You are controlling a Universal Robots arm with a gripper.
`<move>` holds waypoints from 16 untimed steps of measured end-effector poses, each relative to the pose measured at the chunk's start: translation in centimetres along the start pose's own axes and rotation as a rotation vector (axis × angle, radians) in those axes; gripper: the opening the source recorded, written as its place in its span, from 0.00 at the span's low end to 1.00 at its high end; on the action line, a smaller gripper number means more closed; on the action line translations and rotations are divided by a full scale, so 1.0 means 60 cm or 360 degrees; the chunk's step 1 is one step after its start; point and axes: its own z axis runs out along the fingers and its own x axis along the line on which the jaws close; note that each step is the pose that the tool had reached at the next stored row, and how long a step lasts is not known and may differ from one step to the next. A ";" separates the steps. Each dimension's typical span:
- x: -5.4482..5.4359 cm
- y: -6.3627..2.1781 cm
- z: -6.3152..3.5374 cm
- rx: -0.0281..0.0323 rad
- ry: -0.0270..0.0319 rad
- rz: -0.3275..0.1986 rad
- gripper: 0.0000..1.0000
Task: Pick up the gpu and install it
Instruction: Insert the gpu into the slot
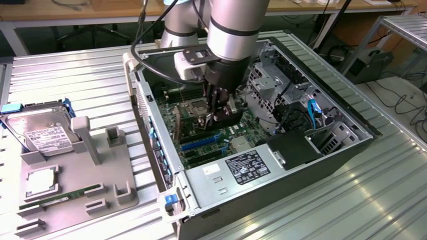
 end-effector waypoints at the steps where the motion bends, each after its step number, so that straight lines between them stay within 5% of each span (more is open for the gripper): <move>1: 0.000 0.001 0.001 0.00000 0.00018 0.0002 0.26; 6: 0.000 0.005 0.009 -0.00001 0.00091 0.0008 0.26; 16: 0.000 0.012 0.022 0.00001 0.00095 0.0008 0.26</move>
